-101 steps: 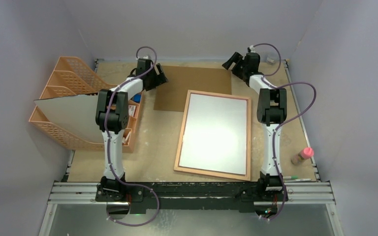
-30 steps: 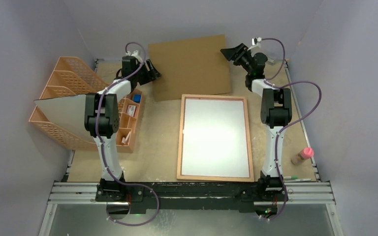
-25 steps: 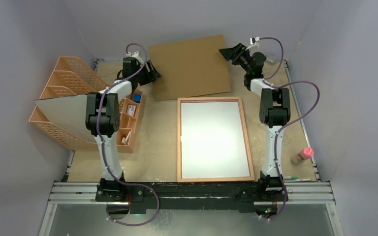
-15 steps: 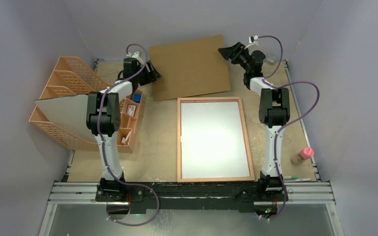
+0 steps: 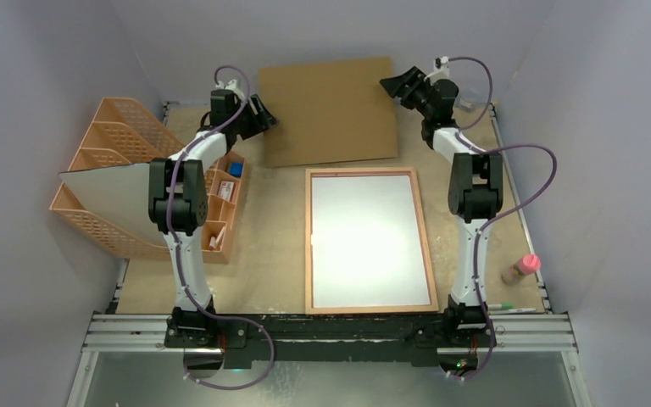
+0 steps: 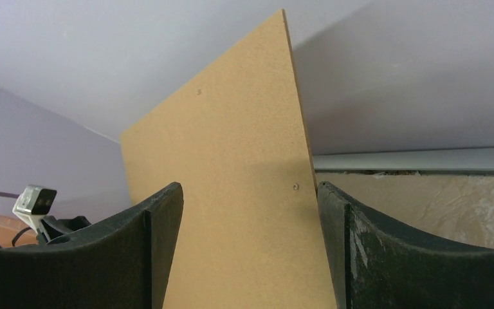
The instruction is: Put the photo into the frame
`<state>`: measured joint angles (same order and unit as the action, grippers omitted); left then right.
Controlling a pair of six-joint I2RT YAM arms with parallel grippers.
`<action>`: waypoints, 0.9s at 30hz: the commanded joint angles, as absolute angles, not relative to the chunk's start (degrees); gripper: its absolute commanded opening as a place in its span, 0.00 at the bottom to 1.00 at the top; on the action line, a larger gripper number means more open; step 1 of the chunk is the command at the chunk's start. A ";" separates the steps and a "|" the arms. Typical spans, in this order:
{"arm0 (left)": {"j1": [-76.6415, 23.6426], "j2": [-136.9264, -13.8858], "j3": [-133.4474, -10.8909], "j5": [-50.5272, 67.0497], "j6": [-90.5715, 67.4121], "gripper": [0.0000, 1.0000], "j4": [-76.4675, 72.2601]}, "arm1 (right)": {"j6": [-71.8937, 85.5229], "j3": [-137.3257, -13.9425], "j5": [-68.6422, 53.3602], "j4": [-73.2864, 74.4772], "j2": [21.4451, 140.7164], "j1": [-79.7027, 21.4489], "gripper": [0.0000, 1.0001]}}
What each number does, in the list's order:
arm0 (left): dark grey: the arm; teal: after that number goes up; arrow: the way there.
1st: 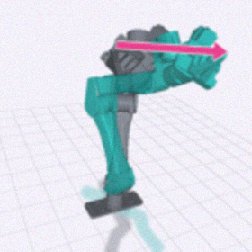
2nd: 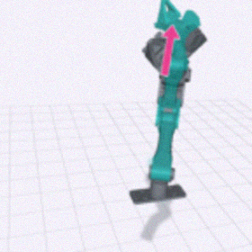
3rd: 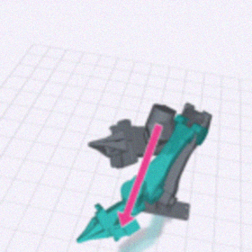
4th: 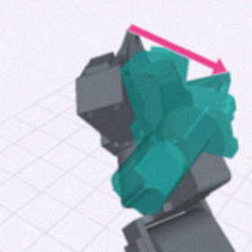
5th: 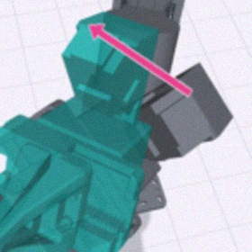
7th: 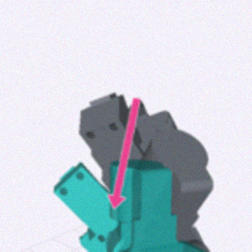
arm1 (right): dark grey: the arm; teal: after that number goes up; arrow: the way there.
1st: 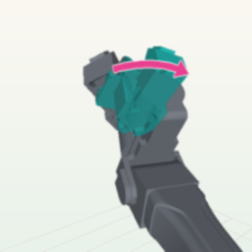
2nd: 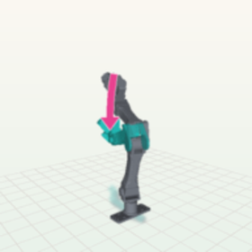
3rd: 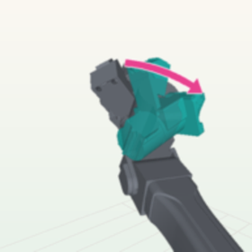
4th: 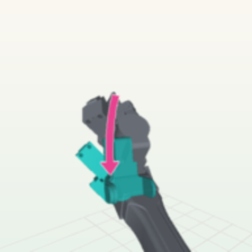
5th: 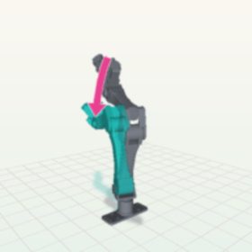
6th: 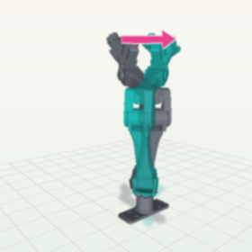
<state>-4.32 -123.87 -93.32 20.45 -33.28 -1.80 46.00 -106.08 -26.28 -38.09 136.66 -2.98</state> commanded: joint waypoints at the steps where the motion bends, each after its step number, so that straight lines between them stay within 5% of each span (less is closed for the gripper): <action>1: -8.44 -121.92 -99.36 32.87 -39.17 0.62 -8.88 | 49.03 -108.57 -34.99 -34.70 130.48 -8.61 0.77; 27: -9.55 -110.28 -96.99 34.69 -41.64 0.60 7.38 | 50.06 -95.36 -34.49 -22.25 115.11 -10.11 0.74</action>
<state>-4.54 -117.56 -94.96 24.67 -38.57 10.48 46.41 -98.63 -24.93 -30.72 118.37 -3.46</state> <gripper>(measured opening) 0.605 0.750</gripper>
